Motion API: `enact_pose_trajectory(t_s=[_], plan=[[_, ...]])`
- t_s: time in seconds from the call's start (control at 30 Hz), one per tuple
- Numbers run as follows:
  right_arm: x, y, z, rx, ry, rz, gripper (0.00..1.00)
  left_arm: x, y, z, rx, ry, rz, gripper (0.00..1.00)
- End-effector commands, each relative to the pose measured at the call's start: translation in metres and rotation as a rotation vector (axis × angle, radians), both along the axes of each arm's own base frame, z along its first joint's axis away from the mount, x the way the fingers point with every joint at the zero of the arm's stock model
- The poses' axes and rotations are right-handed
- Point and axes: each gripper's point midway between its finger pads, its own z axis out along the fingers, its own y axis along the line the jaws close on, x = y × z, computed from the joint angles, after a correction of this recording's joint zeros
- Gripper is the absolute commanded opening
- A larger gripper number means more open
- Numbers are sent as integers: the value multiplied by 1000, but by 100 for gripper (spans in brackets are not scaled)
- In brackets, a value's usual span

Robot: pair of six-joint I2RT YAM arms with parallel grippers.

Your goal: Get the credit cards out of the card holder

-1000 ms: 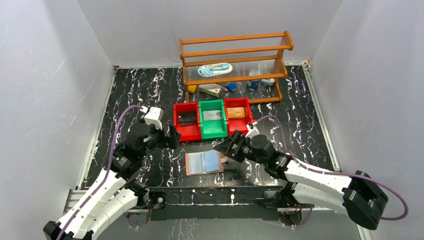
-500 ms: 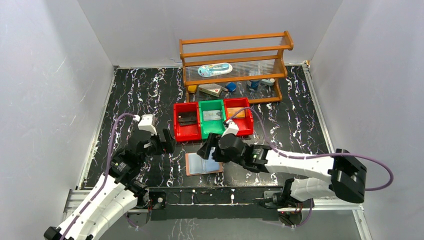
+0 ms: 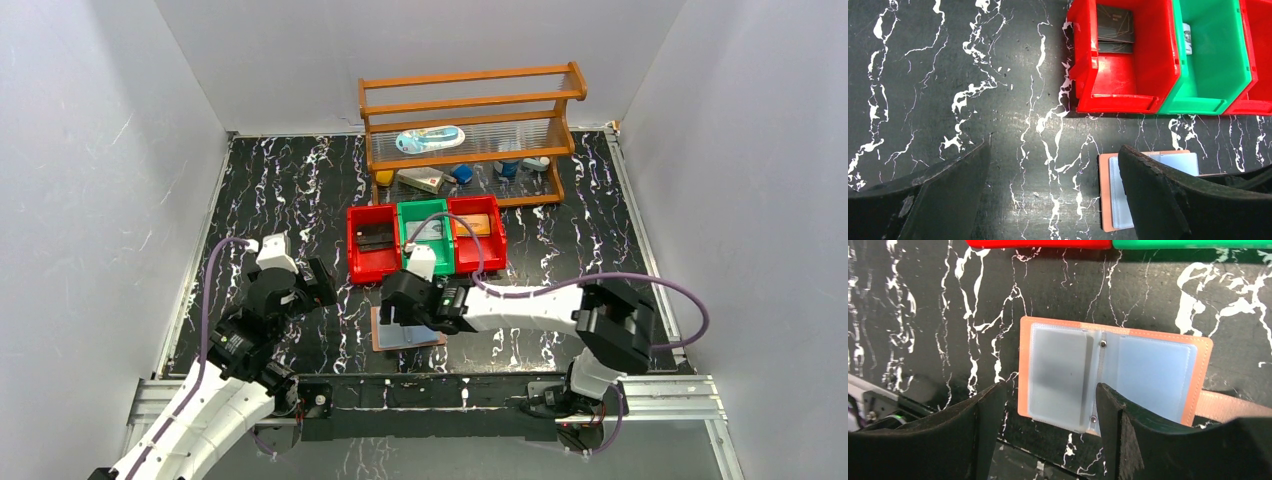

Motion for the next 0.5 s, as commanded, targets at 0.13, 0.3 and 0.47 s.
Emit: enact_pose_trajectory(t_s=[0.13,0.3,0.47], plan=[[2,23,-7,-109,5,47,75,3,3,8,9,10,32,98],[-2,30,-23,-149,26,66,74,4,8,12,11,-12,52,98],[0,31,-36,-205,33,57,73,3,6,14,-4,-24,43,98]])
